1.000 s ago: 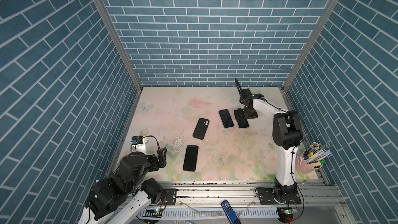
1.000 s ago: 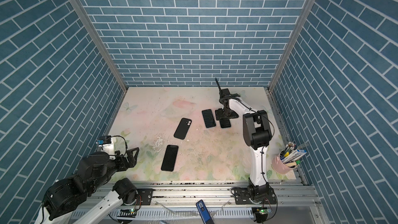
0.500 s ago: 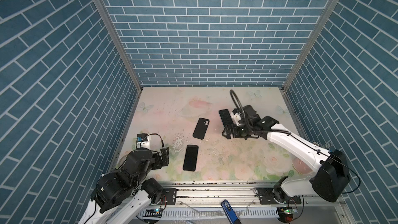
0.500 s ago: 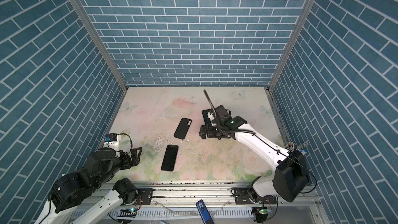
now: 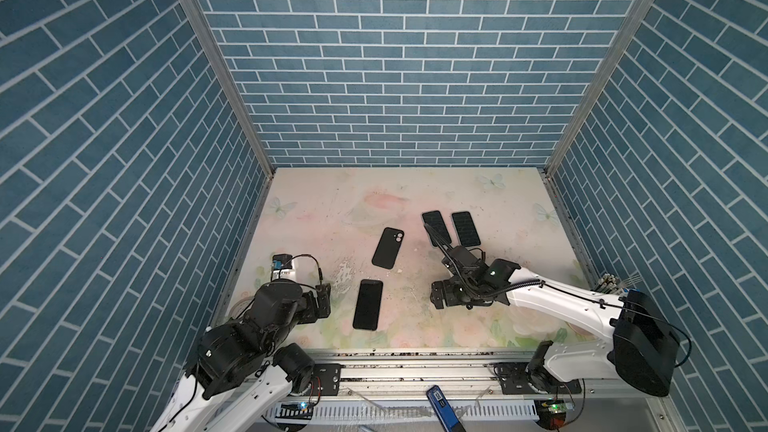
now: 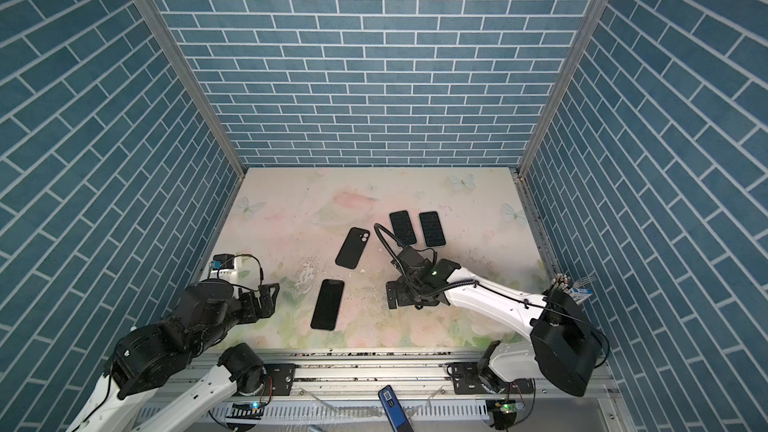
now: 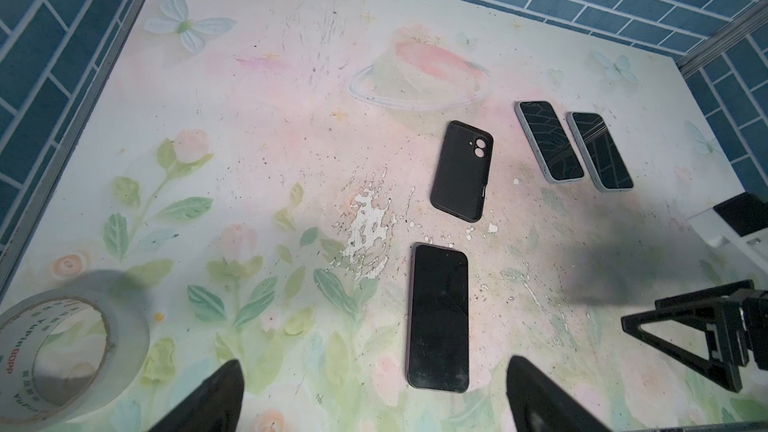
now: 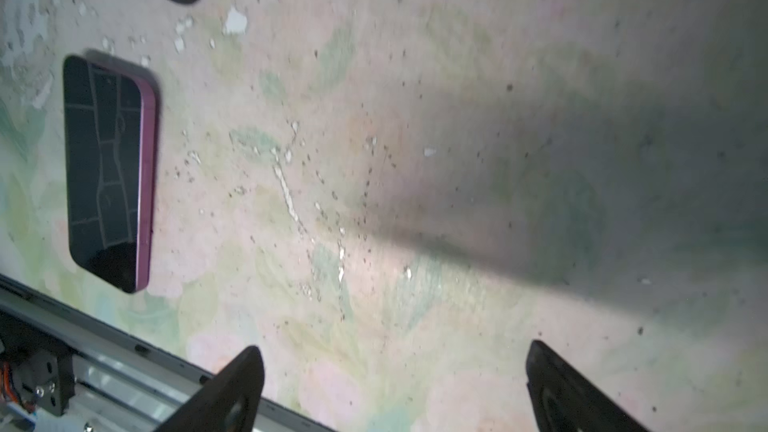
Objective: Put the phone into the phone case
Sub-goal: 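Move the right gripper to the empty black case and grasp its edge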
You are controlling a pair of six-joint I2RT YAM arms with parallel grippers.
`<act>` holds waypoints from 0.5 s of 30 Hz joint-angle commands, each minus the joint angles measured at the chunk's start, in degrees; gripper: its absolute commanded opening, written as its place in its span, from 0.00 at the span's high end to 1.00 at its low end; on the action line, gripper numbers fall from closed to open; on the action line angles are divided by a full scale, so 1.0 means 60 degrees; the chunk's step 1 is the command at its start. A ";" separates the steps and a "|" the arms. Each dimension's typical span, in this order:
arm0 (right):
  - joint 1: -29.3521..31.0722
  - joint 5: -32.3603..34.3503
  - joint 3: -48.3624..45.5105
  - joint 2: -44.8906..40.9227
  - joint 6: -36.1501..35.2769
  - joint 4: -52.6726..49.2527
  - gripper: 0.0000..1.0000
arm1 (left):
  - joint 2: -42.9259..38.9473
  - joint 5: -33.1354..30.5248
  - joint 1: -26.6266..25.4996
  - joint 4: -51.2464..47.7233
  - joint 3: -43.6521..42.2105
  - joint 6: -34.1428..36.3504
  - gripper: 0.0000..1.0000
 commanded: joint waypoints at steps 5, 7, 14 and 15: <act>0.0033 0.0357 0.1844 0.1094 0.0339 -0.0016 0.09 | 0.0166 0.0547 0.0091 0.0329 -0.0167 0.0324 0.01; 0.0029 0.0115 0.2475 0.1511 0.0427 -0.0472 0.10 | 0.0219 0.0614 0.0084 0.0388 -0.0192 0.0332 0.00; 0.0051 -0.1402 0.3392 0.2179 0.1973 0.0087 0.26 | 0.0747 0.0891 0.0078 0.0455 -0.0241 0.0397 0.00; 0.0063 -0.1540 0.3443 0.2197 0.2258 0.0366 0.27 | 0.0752 0.0896 0.0079 0.0453 -0.0260 0.0404 0.00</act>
